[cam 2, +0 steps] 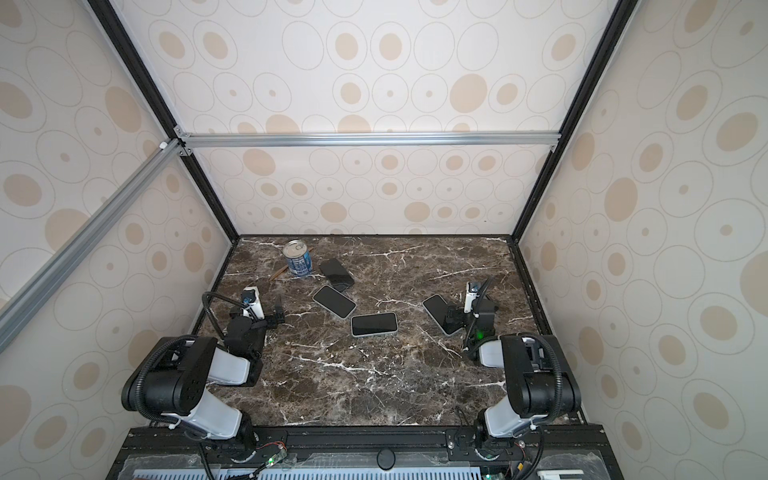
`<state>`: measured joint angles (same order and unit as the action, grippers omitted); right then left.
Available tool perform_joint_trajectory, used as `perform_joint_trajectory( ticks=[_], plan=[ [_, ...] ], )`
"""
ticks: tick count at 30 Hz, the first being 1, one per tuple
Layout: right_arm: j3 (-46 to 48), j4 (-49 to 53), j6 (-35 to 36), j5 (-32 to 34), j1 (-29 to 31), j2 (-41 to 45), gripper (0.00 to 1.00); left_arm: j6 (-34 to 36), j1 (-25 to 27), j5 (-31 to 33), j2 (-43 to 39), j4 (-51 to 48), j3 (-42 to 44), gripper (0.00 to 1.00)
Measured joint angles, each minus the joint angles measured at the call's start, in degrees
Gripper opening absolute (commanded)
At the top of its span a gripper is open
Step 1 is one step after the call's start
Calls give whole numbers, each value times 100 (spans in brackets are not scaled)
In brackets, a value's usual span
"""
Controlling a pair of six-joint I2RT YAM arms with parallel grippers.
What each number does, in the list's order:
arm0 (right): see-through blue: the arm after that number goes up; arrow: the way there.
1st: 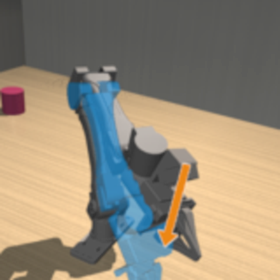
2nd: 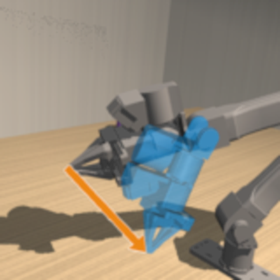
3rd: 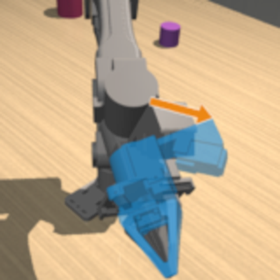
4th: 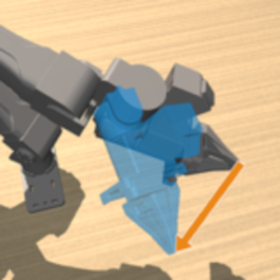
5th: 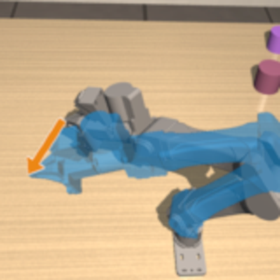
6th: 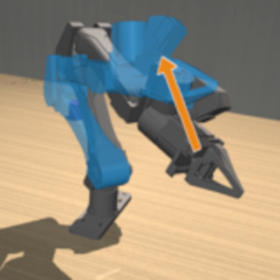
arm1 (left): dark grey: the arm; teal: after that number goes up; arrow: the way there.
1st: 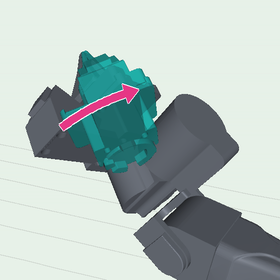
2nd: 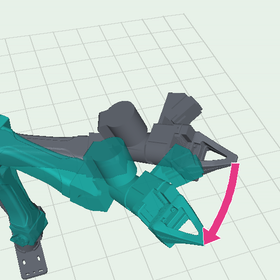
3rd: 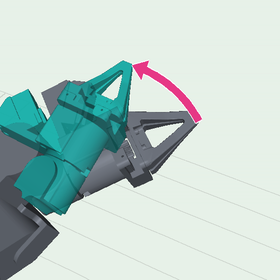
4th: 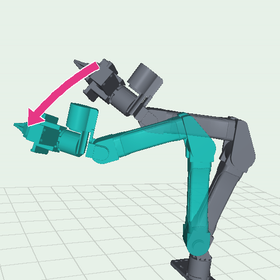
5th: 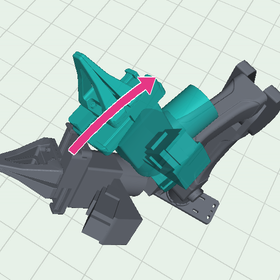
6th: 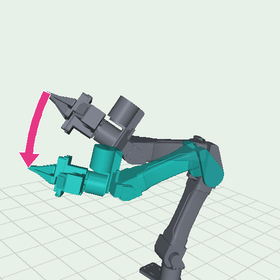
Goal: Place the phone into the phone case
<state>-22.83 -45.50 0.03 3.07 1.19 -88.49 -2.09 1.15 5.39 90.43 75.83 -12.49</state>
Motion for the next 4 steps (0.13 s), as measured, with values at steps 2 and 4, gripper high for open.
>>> perform_joint_trajectory(
  ticks=[2, 4],
  plan=[
    [0, 7, 0, 2, 0, 0, 100, 2, 0, -2, 0, 0, 0, 99],
    [0, 7, 0, 2, 0, 0, 100, 2, 0, 2, 0, 2, 0, 99]
  ],
)
